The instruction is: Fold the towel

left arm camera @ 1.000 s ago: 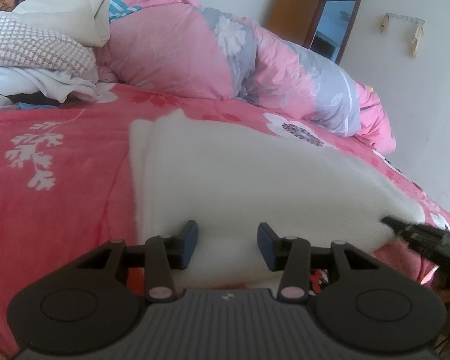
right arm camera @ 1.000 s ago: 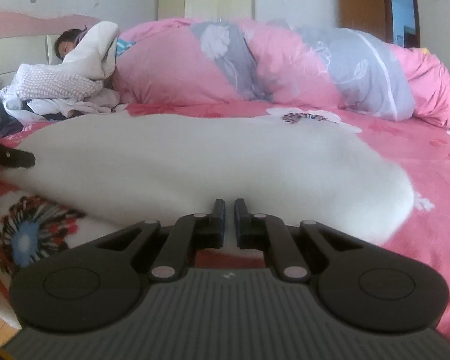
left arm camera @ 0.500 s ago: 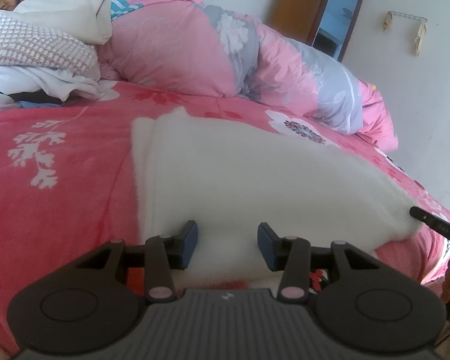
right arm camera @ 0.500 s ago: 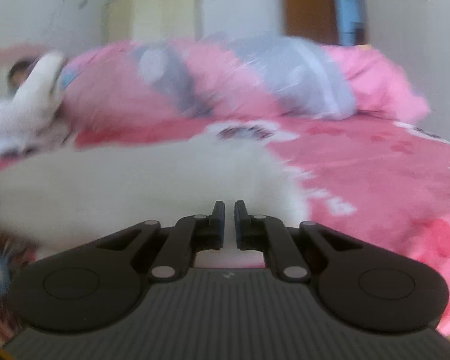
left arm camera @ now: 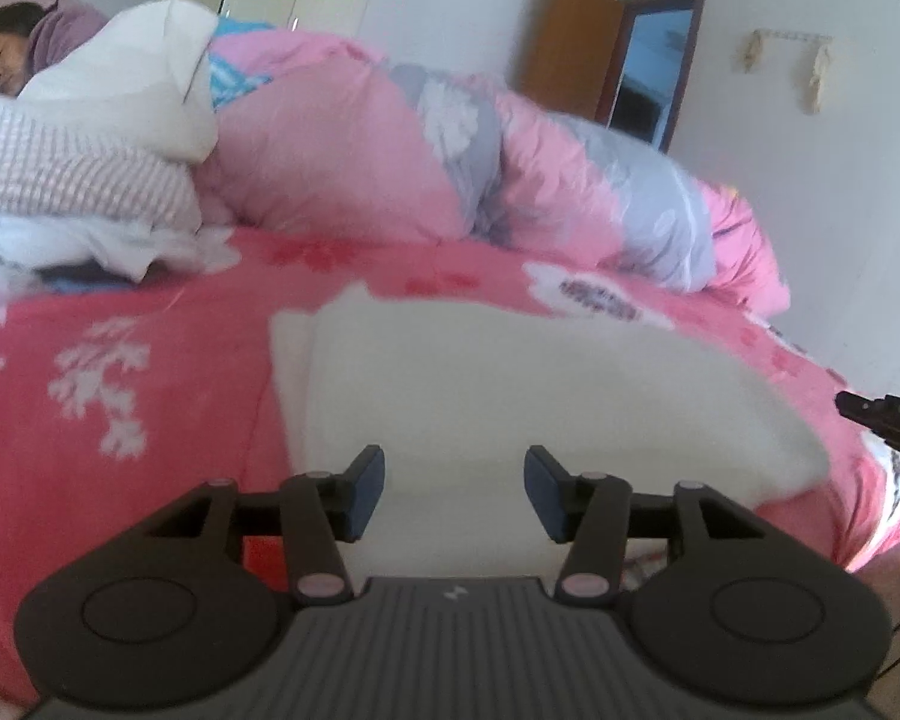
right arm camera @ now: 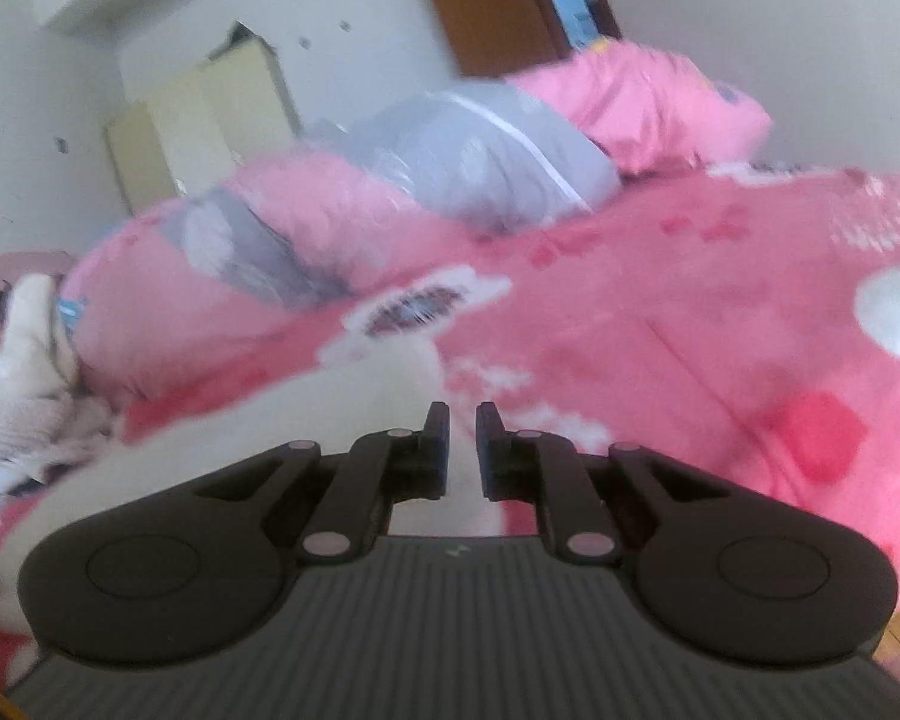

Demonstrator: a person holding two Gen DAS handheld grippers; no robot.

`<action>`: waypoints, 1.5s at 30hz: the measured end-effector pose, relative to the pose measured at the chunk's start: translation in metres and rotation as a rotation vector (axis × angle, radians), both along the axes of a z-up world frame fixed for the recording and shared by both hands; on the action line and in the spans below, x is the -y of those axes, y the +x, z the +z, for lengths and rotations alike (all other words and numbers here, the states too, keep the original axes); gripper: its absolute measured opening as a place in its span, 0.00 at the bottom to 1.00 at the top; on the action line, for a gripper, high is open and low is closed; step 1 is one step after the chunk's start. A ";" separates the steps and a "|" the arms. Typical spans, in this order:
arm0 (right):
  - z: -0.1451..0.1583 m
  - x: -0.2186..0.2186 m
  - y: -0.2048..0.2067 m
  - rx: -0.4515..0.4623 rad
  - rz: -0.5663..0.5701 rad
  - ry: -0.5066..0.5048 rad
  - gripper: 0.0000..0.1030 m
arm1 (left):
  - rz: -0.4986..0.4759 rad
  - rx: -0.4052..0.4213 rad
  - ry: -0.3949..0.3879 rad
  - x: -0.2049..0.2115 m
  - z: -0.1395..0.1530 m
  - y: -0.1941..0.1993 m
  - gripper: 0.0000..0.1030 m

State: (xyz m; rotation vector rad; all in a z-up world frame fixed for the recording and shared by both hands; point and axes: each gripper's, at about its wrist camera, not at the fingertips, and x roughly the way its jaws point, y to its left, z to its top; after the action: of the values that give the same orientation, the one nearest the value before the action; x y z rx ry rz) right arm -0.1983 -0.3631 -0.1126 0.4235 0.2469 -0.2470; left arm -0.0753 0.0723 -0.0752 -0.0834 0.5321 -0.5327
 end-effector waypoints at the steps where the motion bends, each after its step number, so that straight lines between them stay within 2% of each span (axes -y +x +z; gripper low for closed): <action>1: 0.004 -0.005 0.001 0.016 0.025 0.000 0.10 | -0.004 0.003 0.001 0.005 0.001 0.003 0.52; 5: 0.010 -0.036 0.022 0.017 0.158 -0.049 0.10 | -0.006 0.003 -0.002 0.024 -0.001 0.017 0.52; 7: 0.009 -0.053 0.032 0.000 0.200 -0.094 0.09 | 0.021 -0.024 0.001 0.027 -0.010 0.027 0.52; 9: 0.000 -0.063 0.045 -0.065 0.203 -0.159 0.12 | 0.064 -0.067 0.005 0.024 -0.024 0.037 0.49; 11: -0.020 -0.068 0.063 -0.174 0.192 -0.227 0.15 | 0.065 -0.073 -0.041 0.016 -0.031 0.040 0.48; 13: -0.032 -0.068 0.065 -0.162 0.199 -0.251 0.15 | 0.060 -0.077 -0.068 0.010 -0.032 0.039 0.48; 17: -0.007 -0.067 0.071 -0.174 0.180 -0.194 0.16 | 0.056 -0.070 -0.059 0.010 -0.032 0.040 0.48; 21: 0.013 -0.076 0.062 -0.068 0.230 -0.188 0.18 | 0.056 -0.074 -0.076 0.008 -0.034 0.041 0.48; 23: 0.004 -0.082 0.068 -0.100 0.249 -0.216 0.20 | 0.055 -0.078 -0.081 0.007 -0.033 0.042 0.48; 24: -0.007 -0.083 0.074 -0.155 0.247 -0.222 0.21 | 0.053 -0.082 -0.084 0.006 -0.032 0.042 0.48; 26: -0.029 -0.075 0.077 -0.147 0.253 -0.182 0.21 | 0.048 -0.091 -0.091 0.004 -0.029 0.042 0.50; 28: -0.029 -0.070 0.078 -0.150 0.256 -0.138 0.21 | 0.045 -0.080 -0.096 0.001 -0.021 0.038 0.55; 31: -0.027 -0.072 0.078 -0.160 0.261 -0.153 0.21 | 0.047 -0.006 -0.092 0.000 -0.004 0.029 0.59; 33: -0.030 -0.073 0.077 -0.154 0.264 -0.161 0.21 | 0.036 0.025 -0.093 0.003 0.007 0.028 0.59; 37: -0.032 -0.072 0.078 -0.151 0.264 -0.159 0.21 | -0.013 0.036 -0.061 0.029 0.012 0.034 0.59; 40: -0.032 -0.072 0.078 -0.150 0.263 -0.165 0.21 | -0.039 0.024 -0.008 0.055 0.002 0.040 0.59; 43: -0.034 -0.073 0.077 -0.147 0.264 -0.173 0.21 | -0.044 -0.056 0.044 0.073 -0.018 0.051 0.59; 45: -0.034 -0.073 0.077 -0.147 0.264 -0.175 0.21 | -0.027 -0.063 0.056 0.077 -0.029 0.054 0.60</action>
State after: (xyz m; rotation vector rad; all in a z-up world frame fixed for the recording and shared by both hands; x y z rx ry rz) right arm -0.1213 -0.2904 -0.1466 0.1962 0.4186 -0.0396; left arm -0.0216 -0.0044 -0.1046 -0.0400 0.6096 -0.5424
